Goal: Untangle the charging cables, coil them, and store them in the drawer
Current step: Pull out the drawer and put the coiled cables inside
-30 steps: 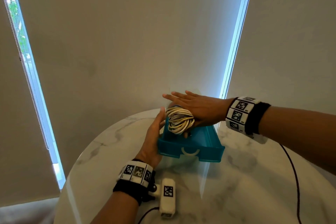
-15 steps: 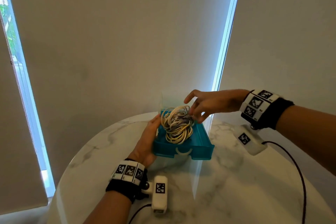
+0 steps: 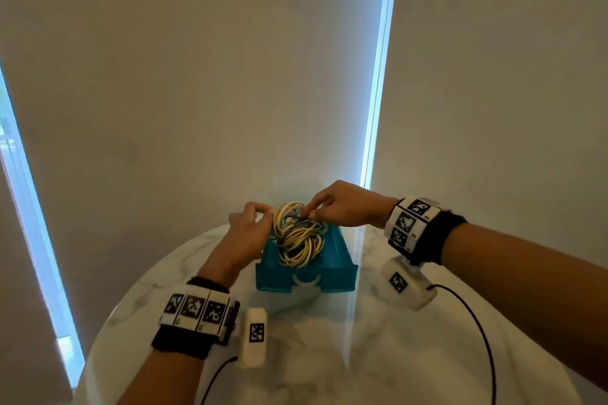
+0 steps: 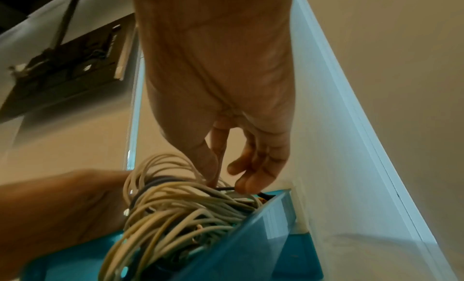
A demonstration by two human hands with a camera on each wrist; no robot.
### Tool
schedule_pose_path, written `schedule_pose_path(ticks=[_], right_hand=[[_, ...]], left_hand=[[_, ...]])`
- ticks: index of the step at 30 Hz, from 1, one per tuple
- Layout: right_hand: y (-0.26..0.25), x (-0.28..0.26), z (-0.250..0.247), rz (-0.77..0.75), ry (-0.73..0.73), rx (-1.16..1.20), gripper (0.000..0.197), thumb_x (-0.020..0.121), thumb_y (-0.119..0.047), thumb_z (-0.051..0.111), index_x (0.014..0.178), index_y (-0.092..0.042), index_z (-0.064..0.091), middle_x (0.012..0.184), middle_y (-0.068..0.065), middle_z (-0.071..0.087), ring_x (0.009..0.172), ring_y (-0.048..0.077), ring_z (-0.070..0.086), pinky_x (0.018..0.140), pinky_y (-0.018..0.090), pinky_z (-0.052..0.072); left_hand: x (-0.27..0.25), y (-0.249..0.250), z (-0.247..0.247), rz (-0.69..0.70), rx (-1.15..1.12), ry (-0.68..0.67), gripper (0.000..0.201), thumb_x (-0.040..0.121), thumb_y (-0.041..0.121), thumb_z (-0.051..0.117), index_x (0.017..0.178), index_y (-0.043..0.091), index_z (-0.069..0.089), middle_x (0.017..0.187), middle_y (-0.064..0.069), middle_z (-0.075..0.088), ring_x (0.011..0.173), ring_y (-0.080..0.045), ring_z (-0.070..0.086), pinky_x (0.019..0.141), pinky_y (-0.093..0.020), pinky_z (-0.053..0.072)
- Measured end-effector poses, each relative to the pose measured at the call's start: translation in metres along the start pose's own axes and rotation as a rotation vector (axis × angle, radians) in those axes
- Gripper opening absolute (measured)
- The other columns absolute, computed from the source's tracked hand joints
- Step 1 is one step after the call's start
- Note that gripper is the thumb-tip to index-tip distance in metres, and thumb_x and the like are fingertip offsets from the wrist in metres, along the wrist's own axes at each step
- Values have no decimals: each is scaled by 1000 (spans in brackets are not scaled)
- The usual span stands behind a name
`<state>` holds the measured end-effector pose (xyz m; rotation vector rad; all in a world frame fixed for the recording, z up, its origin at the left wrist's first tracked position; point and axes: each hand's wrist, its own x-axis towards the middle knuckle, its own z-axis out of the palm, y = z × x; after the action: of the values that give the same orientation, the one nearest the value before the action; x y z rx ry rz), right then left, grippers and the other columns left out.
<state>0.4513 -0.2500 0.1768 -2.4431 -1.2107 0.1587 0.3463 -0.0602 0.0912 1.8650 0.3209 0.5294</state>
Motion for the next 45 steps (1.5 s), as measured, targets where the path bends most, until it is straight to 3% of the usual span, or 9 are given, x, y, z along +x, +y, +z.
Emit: schedule_pose_path(ticks=[5, 10, 17, 24, 27, 35, 40, 43, 45], right_hand=[[-2, -8, -2, 218, -117, 231, 43, 107, -35, 60, 148, -22, 64, 151, 5, 61, 141, 27, 51, 119, 59, 42], [-1, -14, 2, 287, -160, 320, 56, 99, -48, 72, 152, -33, 59, 163, 3, 48, 153, 32, 39, 119, 68, 39], [11, -5, 16, 440, -78, 486, 118, 71, -47, 98, 156, -18, 23, 151, 15, 51, 126, 38, 65, 83, 50, 68], [33, -17, 22, 414, -152, 680, 72, 83, -26, 91, 144, -6, 57, 127, 16, 76, 113, 33, 76, 91, 38, 65], [34, -24, 23, 410, -157, 746, 62, 90, -25, 84, 143, -8, 57, 122, 16, 75, 108, 28, 73, 79, 33, 63], [36, -29, 21, 452, -194, 1013, 46, 98, -57, 69, 123, -18, 62, 125, 21, 66, 117, 38, 67, 104, 56, 57], [38, -9, 29, 490, -205, 782, 77, 86, -79, 68, 137, -22, 62, 131, 19, 68, 119, 35, 68, 103, 52, 60], [41, 9, 35, 548, -144, 617, 104, 67, -77, 87, 142, -14, 52, 131, 18, 68, 115, 35, 71, 100, 52, 62], [43, 17, 35, 574, -70, 573, 130, 50, -74, 97, 149, -13, 37, 131, 17, 66, 105, 35, 74, 82, 49, 68]], left_hand=[[-7, 23, -12, 263, 353, 195, 21, 108, 28, 44, 98, 29, 63, 94, 1, 74, 85, -21, 71, 82, -47, 60], [-14, 62, -4, 293, 702, 181, 49, 104, 69, 42, 95, 27, 66, 86, 2, 73, 79, -22, 72, 85, -41, 59], [-6, 68, 2, 258, 699, 184, 26, 99, 42, 71, 86, 20, 67, 90, -1, 77, 77, -19, 74, 74, -34, 61], [-1, 42, 4, -12, 460, 22, 25, 95, 16, 67, 85, -6, 72, 77, -12, 78, 67, -26, 78, 69, -47, 68], [0, 41, 6, 18, 578, 52, 27, 88, 27, 73, 74, 5, 81, 65, -6, 77, 69, -25, 79, 67, -40, 67], [9, 41, 4, 41, 784, 126, 30, 90, 52, 76, 77, 26, 82, 72, 8, 74, 74, -15, 70, 61, -26, 46], [22, 21, 6, 27, 588, 13, 31, 88, 50, 80, 80, 21, 85, 75, 5, 77, 76, -15, 72, 67, -33, 60], [28, 19, 4, -72, 380, -70, 30, 87, 37, 87, 99, 11, 83, 100, -6, 80, 90, -19, 76, 77, -35, 67], [30, 18, 3, -102, 273, -69, 41, 85, 31, 90, 117, 12, 73, 123, -5, 69, 99, -21, 72, 66, -32, 66]])
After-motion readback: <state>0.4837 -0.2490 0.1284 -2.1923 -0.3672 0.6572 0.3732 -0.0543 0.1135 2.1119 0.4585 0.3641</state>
